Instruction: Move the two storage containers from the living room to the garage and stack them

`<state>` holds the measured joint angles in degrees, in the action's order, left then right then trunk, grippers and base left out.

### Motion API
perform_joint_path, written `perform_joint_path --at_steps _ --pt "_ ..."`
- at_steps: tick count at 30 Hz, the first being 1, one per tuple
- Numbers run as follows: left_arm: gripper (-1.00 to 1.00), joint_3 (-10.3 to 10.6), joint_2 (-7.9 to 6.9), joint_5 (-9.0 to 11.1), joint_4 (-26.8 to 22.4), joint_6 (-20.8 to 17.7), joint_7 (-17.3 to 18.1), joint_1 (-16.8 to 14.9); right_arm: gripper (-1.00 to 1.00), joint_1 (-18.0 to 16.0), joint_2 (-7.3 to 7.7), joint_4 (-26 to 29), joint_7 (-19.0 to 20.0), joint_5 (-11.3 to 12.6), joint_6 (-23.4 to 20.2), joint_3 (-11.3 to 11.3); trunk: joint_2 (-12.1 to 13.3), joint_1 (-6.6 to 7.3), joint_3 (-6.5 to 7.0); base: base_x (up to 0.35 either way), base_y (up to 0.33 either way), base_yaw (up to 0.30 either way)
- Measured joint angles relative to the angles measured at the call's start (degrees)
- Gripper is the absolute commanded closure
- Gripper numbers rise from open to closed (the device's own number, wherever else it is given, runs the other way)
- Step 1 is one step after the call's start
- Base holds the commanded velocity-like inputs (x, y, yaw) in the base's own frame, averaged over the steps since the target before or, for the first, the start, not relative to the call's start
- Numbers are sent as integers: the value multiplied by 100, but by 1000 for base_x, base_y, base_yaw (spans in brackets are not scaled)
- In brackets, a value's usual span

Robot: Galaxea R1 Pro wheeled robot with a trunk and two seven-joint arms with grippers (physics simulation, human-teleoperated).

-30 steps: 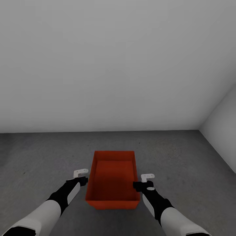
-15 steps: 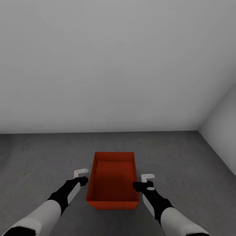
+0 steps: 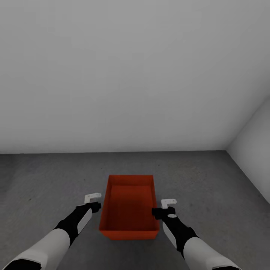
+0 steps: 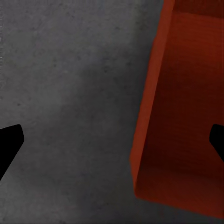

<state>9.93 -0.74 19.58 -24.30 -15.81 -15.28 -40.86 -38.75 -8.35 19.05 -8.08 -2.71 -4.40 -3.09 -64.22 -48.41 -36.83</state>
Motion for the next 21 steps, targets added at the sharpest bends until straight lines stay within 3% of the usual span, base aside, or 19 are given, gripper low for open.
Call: perform_joint_path --at_steps 21 --pt "-100 -4 2 0 9 0 0 0 -100 0 -24 -2 1 5 2 -1 843 462 377 0 0 0"
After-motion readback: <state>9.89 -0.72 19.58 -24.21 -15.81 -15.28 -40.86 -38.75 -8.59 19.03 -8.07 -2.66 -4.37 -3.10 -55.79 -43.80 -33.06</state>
